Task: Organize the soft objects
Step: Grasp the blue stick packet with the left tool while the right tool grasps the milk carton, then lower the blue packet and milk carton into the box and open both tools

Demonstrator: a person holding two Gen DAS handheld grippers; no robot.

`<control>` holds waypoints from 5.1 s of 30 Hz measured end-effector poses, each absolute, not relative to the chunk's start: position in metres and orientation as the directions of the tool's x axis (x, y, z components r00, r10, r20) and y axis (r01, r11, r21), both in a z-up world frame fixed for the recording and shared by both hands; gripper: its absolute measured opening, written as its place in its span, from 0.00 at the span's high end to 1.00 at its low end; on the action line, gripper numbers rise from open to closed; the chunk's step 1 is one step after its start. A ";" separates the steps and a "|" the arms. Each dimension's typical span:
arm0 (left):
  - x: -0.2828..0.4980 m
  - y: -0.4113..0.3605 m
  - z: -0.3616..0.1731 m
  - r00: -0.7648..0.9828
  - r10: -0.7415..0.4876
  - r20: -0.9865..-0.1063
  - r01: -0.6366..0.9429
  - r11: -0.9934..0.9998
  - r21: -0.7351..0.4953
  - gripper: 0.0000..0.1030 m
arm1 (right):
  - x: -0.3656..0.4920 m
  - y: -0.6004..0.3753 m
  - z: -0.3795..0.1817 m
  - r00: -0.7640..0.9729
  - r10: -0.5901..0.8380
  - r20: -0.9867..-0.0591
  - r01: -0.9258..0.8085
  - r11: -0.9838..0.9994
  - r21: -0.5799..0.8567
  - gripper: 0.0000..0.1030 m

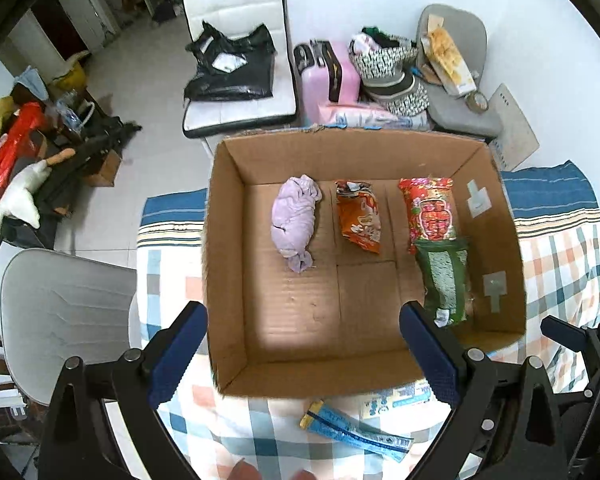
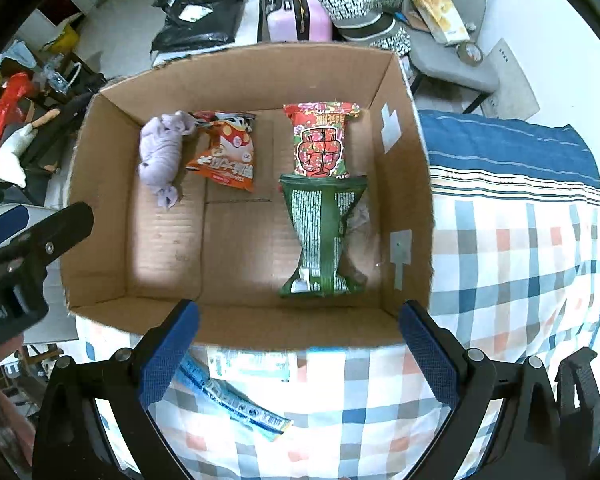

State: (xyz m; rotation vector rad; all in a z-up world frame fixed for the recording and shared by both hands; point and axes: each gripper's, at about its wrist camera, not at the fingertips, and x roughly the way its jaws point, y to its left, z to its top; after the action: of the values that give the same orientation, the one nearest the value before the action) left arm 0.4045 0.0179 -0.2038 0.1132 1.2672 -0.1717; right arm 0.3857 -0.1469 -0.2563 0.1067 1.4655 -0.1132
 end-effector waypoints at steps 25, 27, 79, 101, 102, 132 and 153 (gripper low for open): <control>0.275 0.022 -0.265 0.116 -0.109 -0.987 -0.070 0.991 -0.117 0.04 | 0.271 -0.196 -0.226 0.182 0.070 -0.981 0.186 0.977 0.104 0.01; 0.264 0.017 -0.298 0.052 -0.129 -0.990 -0.097 0.986 -0.134 0.04 | 0.263 -0.204 -0.240 0.159 0.076 -0.984 0.197 0.974 0.107 0.01; 0.273 0.055 -0.403 -0.038 -0.066 -0.997 0.033 0.997 -0.067 0.78 | 0.307 -0.080 -0.423 -0.021 0.152 -0.988 0.223 0.964 0.143 0.03; 0.273 0.027 -0.391 -0.055 -0.120 -0.991 0.013 0.993 -0.121 0.82 | 0.269 -0.115 -0.438 -0.127 0.160 -0.979 0.223 0.966 0.129 0.03; 0.273 0.028 -0.387 -0.049 -0.121 -0.991 0.012 0.992 -0.122 0.82 | 0.269 -0.115 -0.438 -0.120 0.162 -0.979 0.227 0.965 0.132 0.04; 0.299 0.025 -0.183 0.265 -0.337 -0.903 0.075 0.941 -0.329 0.84 | 0.270 -0.159 -0.226 0.206 0.248 -0.947 0.083 0.960 0.269 0.05; 0.467 0.057 -0.298 0.007 -0.410 -0.912 -0.244 0.884 -0.399 0.84 | 0.409 -0.128 -0.279 0.090 0.249 -0.964 0.061 0.965 0.254 0.05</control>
State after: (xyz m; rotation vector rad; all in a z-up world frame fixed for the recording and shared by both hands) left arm 0.4665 0.0568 -0.2980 -0.5244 1.5817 -0.1397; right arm 0.4091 -0.1276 -0.2788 0.2536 1.4791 0.1420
